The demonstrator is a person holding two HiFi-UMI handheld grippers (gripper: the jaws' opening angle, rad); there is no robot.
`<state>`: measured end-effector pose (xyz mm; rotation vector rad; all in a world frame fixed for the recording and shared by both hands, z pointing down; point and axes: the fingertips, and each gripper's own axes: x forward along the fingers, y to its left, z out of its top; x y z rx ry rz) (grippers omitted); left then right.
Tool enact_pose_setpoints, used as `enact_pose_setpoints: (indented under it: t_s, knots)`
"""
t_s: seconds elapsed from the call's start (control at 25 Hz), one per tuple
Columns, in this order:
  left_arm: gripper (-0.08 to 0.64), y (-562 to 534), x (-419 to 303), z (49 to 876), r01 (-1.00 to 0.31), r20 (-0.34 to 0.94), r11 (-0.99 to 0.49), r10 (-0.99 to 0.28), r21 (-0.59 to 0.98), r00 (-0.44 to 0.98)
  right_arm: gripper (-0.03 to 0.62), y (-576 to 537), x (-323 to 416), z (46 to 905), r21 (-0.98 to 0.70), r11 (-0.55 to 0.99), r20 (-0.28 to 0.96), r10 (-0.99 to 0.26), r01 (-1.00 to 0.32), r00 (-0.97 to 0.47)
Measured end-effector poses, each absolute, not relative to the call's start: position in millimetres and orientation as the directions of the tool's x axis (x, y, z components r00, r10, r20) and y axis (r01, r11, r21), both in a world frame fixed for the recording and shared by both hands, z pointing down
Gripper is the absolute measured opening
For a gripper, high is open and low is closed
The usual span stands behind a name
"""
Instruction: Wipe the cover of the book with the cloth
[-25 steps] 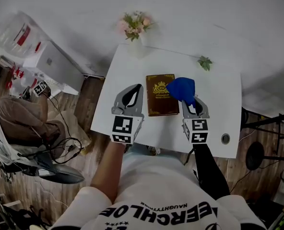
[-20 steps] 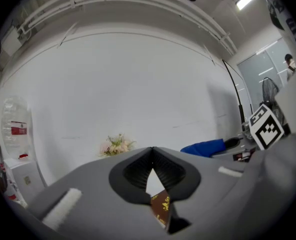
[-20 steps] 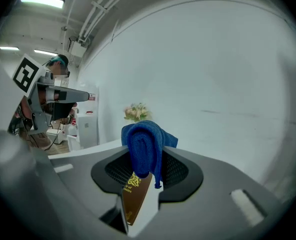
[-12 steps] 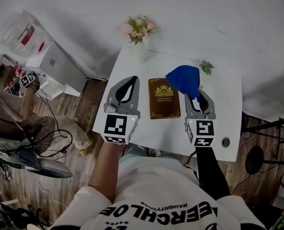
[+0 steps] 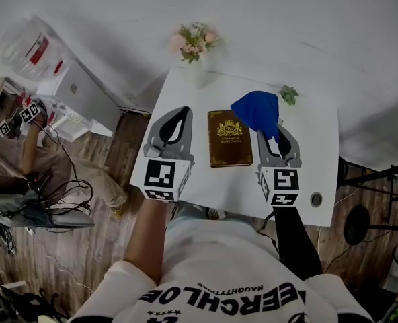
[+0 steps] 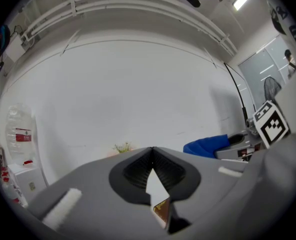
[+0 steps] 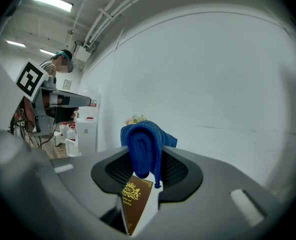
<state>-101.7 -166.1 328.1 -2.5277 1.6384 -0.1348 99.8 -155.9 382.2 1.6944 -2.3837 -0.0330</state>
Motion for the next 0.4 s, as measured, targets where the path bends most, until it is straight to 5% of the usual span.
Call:
enact_pose_setpoints:
  t_s: [0.4]
  knots:
    - [0.057,-172.3,-104.1,330.0,-0.902,0.012,-0.405,-0.913,-0.153,0.408,0.131,-158.3,95.1,382.9,0.134,0.351,0.163,-0.930,-0.927,-0.328]
